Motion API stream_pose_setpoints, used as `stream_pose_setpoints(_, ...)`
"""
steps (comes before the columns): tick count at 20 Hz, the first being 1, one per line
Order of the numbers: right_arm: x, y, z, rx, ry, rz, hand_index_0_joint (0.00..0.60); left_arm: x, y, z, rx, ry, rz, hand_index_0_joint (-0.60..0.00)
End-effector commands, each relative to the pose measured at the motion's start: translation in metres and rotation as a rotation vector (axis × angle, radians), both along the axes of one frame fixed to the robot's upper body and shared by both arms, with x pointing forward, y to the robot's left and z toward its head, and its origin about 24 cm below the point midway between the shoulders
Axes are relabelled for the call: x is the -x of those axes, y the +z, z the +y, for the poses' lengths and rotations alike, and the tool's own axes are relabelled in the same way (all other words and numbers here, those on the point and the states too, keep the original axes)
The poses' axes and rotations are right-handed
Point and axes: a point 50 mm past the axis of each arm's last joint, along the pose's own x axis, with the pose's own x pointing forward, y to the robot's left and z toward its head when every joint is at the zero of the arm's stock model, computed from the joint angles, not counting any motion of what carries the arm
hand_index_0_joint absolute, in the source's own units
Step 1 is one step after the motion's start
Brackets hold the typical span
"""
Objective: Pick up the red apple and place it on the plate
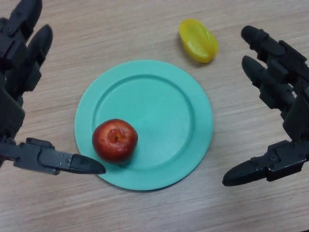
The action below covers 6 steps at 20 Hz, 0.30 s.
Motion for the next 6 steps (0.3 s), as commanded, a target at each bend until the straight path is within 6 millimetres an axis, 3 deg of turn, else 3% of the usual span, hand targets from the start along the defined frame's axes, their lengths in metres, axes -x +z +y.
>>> stream_pose_setpoints(1,0.0116,0.0282,-0.0044,-0.018,-0.019,-0.234,0.0,0.0129,0.0217,0.0062,-0.038,0.047,-0.144,0.0)
stream_pose_setpoints(6,0.0105,0.0266,-0.0086,-0.037,-0.046,-0.229,0.0,0.0098,0.0202,0.0059,-0.048,0.033,-0.136,0.0)
